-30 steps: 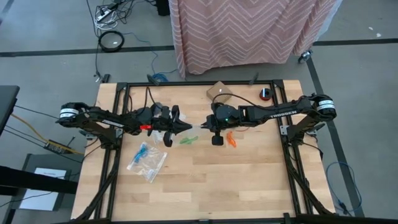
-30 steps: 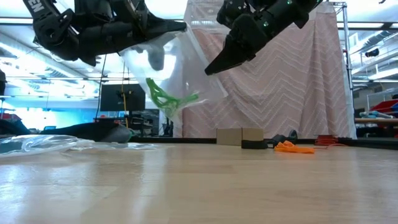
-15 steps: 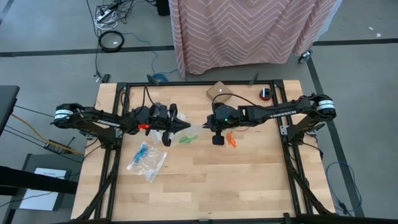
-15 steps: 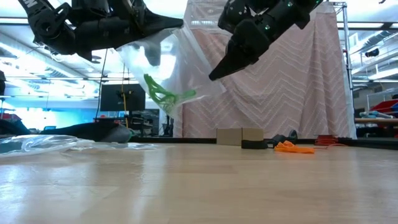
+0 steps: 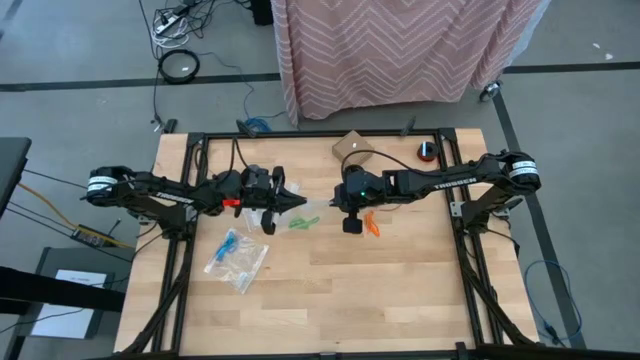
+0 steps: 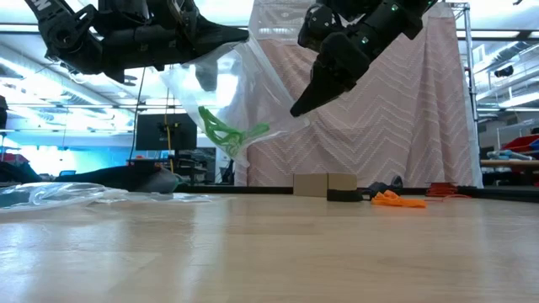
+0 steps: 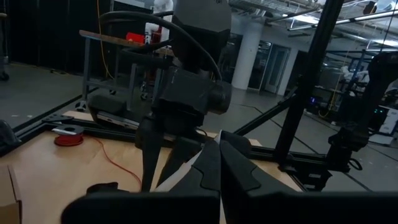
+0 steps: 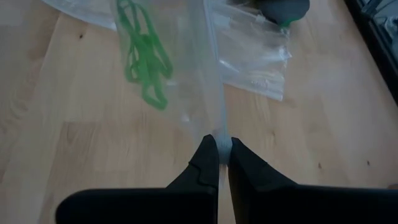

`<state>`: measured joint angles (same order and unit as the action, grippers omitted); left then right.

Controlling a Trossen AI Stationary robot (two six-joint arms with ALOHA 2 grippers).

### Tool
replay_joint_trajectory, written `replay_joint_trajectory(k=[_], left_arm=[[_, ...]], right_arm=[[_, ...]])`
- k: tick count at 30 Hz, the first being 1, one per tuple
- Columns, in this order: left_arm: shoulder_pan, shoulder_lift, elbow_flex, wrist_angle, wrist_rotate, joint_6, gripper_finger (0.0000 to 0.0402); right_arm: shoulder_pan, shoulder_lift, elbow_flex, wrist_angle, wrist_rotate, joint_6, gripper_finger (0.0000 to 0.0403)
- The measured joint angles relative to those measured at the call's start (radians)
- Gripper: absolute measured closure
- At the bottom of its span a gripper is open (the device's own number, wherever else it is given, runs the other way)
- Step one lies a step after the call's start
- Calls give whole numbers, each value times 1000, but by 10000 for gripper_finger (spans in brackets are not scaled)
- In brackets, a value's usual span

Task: Sort rubber bands
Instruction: Close the transparent zip bag

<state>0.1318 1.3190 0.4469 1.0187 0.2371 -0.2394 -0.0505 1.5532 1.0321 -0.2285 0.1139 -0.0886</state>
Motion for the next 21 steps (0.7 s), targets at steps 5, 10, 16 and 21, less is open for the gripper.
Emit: replay_joint_trajectory(k=[5, 10, 16, 21], left_arm=[[5, 0, 0, 0, 0, 2, 401], [14, -7, 0, -7, 1, 2, 401], [24, -30, 0, -35, 1, 3, 401], [26, -50, 0, -65, 0, 24, 401]], right_arm=[[0, 0, 0, -21, 2, 28, 396], [0, 0, 0, -32, 3, 35, 396], [0, 0, 1, -39, 2, 35, 395], [0, 0, 2, -39, 2, 35, 395]])
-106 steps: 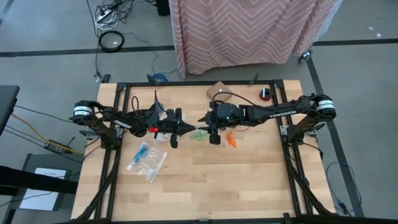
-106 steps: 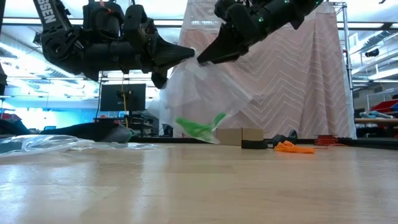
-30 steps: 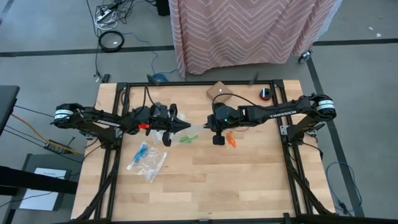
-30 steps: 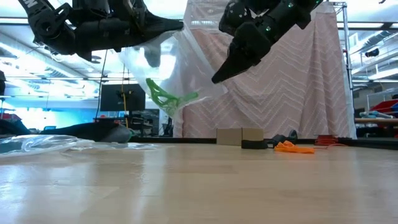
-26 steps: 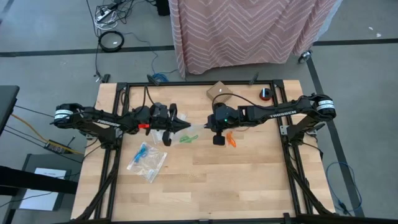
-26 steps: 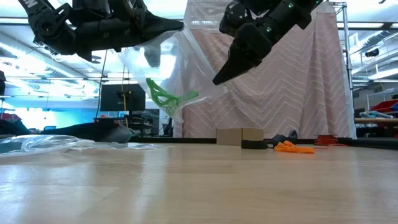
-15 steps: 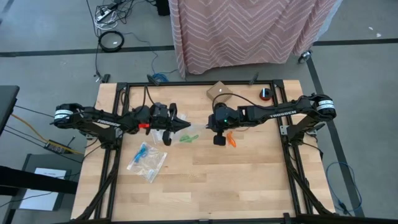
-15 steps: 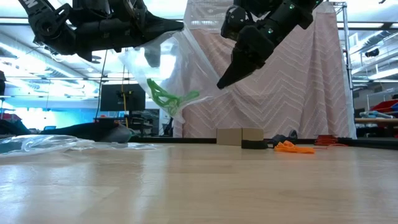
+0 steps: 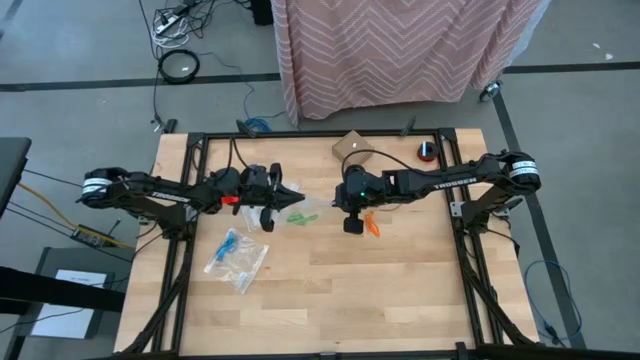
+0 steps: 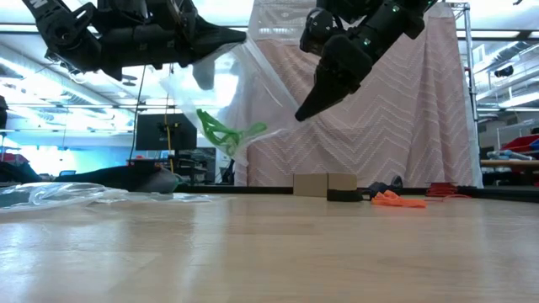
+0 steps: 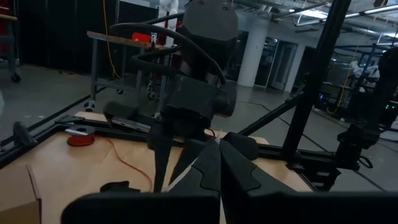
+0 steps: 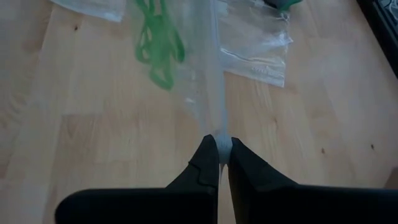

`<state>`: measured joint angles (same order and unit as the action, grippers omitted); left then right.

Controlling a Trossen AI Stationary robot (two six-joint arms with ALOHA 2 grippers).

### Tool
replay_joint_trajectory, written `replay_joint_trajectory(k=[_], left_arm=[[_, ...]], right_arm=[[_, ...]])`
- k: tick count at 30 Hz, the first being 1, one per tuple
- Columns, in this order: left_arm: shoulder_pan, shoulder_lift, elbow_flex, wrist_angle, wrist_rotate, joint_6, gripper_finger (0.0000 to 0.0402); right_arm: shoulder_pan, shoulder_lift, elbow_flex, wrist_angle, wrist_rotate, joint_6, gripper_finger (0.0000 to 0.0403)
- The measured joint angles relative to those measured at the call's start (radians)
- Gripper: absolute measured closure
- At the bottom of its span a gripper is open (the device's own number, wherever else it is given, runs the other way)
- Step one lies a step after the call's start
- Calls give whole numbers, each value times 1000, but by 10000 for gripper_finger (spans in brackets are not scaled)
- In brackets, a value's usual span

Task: Sort rubber bands
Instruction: Close the transparent zip bag, then open the transparent zip bag

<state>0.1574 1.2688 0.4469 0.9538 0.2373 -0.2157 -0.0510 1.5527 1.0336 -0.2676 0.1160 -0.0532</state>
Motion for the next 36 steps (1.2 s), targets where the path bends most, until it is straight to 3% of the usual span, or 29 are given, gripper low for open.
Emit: replay_joint_trajectory(k=[9, 18, 24, 29, 36], left_arm=[[0, -4, 1, 5, 0, 3, 401], [0, -5, 3, -58, -32, 29, 401], [2, -3, 3, -77, -34, 29, 401], [6, -3, 2, -94, -35, 29, 401], [6, -2, 1, -195, -21, 1, 401]], right_arm=[[-5, 0, -4, -20, 0, -6, 367], [-4, -3, -5, 41, 45, -73, 296], [-6, -9, -3, -112, 164, -86, 261], [-7, -8, -3, -242, 202, -48, 257], [-11, -8, -3, -290, 207, -37, 257]])
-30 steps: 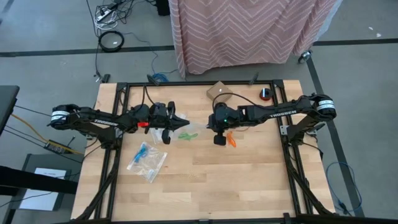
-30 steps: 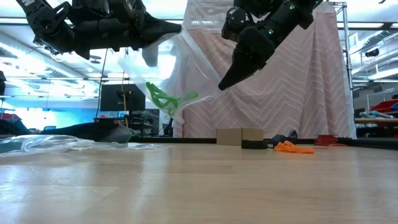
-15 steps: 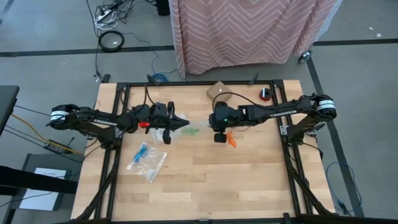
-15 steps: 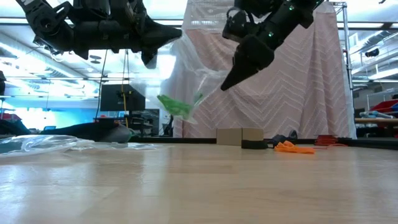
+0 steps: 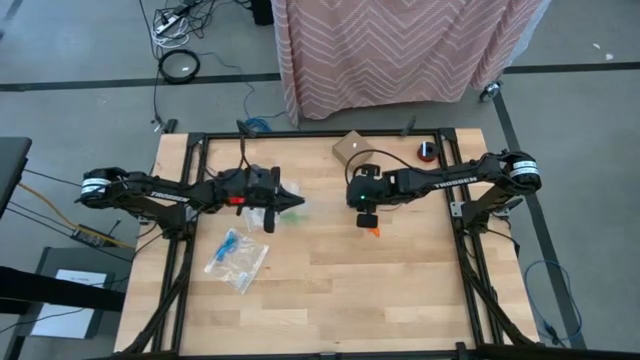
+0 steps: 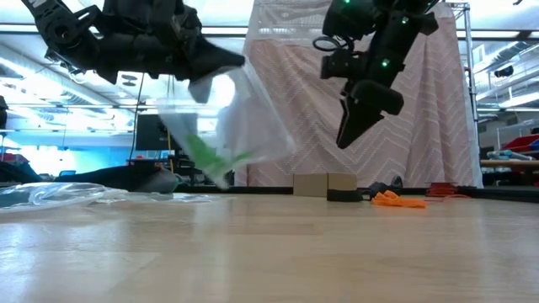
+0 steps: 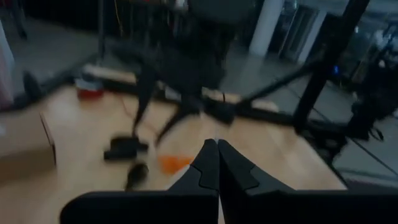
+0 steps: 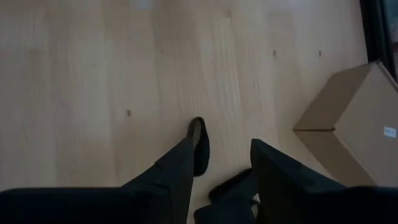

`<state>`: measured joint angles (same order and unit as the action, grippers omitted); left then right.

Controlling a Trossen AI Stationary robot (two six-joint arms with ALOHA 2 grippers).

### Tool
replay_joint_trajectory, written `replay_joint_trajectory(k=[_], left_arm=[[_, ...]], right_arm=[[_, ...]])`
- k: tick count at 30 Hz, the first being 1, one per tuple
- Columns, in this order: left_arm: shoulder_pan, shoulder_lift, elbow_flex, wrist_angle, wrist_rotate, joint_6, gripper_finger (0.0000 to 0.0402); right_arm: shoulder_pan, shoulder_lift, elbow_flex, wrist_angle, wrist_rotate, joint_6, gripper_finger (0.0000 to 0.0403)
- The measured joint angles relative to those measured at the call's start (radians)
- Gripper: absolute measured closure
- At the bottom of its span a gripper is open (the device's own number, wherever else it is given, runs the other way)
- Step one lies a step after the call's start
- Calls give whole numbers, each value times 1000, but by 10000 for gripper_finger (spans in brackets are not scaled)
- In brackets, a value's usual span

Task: Sort rubber bands
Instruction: Open the transparent zip bag

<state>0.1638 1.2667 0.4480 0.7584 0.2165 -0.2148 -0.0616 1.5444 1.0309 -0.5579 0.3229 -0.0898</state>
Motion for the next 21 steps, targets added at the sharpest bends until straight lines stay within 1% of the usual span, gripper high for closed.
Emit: replay_joint_trajectory(k=[3, 6, 9, 11, 13, 17, 21], left_arm=[[-7, -3, 0, -100, 33, -31, 401], [-34, -20, -1, -183, 40, -49, 401], [-61, -91, -2, -268, 61, -55, 401], [-82, -159, 0, -325, 55, -55, 401], [-110, -237, -1, -429, 13, -52, 401], [-168, -390, -2, -653, -122, -49, 401], [-219, -516, -2, -835, -244, -81, 401]], right_arm=[[-7, 0, 0, 1, -1, 27, 258], [-9, 0, 0, 1, -2, 34, 258], [-9, 0, 0, 2, -1, 34, 258], [-9, 0, -4, 8, -2, 36, 259], [-10, 0, -15, 3, -2, 46, 259], [-12, 0, -45, 13, -4, 68, 260], [-15, -1, -71, 29, -9, 73, 260]])
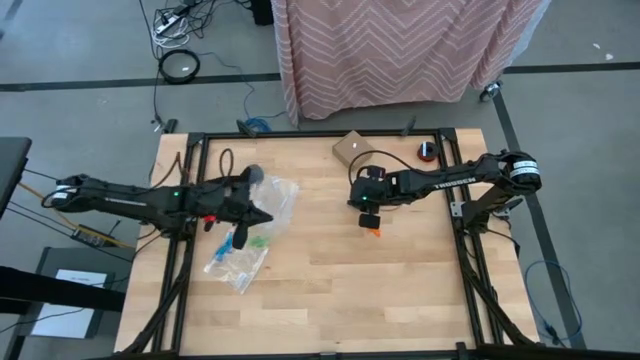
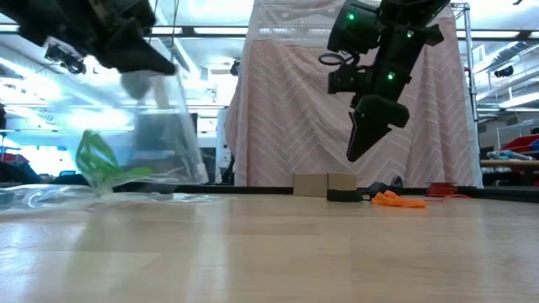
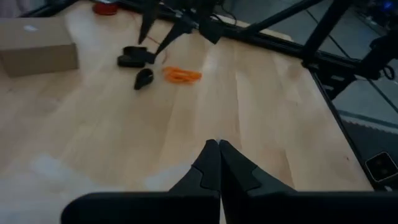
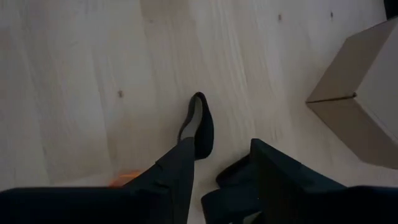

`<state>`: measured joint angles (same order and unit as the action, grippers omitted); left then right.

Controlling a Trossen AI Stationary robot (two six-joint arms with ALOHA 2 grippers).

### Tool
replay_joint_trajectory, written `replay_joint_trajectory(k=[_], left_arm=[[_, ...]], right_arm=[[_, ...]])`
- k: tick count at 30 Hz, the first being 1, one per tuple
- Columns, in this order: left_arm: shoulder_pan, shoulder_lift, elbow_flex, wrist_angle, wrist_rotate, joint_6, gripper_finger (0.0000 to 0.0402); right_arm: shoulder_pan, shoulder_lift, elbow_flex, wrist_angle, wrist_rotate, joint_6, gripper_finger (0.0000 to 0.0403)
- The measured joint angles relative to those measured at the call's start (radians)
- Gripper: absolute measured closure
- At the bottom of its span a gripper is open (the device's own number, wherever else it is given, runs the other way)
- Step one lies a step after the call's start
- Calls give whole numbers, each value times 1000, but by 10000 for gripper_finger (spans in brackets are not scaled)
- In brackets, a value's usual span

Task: Sort rubber bands
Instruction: Open the transparent zip bag

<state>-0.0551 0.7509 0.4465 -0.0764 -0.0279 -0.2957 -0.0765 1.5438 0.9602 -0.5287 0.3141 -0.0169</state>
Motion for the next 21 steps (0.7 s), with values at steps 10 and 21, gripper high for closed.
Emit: replay_joint_trajectory(k=[10, 21], left_arm=[[-89, -163, 0, -315, 17, -186, 401], [-156, -163, 0, -505, 152, -262, 382]], right_arm=[[0, 0, -3, 46, -3, 16, 260], [0, 0, -3, 195, -44, -4, 240]])
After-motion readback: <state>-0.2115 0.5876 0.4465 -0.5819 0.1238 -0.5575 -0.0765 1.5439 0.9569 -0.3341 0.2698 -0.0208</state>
